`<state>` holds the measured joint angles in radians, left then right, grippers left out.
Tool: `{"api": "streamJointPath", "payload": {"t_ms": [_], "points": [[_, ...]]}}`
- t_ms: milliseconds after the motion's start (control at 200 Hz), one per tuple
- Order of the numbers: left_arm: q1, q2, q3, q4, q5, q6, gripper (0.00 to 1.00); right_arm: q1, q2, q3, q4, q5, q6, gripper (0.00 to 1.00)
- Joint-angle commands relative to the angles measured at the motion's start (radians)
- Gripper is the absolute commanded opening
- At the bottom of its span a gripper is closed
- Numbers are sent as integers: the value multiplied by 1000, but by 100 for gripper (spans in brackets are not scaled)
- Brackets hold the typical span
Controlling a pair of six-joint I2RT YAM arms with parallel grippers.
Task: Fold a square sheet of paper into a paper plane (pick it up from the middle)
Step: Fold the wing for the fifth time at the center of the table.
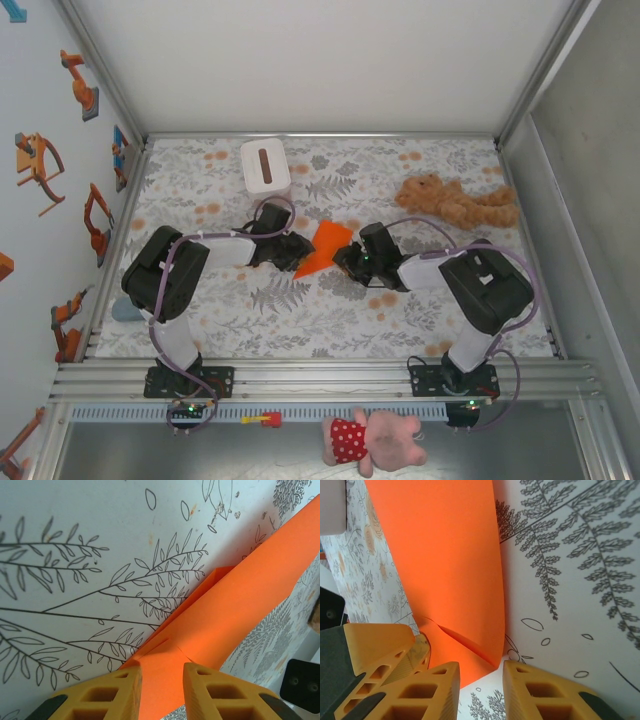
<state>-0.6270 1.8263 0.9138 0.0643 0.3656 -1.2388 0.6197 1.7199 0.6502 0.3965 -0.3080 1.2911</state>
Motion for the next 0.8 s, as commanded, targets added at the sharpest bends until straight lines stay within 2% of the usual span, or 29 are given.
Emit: {"api": "streamJointPath", "payload": {"t_ms": [0,285,591,796], "points": [[3,24,-30,-67,2,-12,28,8,18,15,62,4,22,26],[6,20,-32,-68,6,-7,29,6,30,-1,154,6,43,23],[7,15,-30,-74,8,1,29,-3,61,5,169,-8,71,22],[10,-9,-31,-62,9,10,30,-18,88,29,206,-39,92,12]]}}
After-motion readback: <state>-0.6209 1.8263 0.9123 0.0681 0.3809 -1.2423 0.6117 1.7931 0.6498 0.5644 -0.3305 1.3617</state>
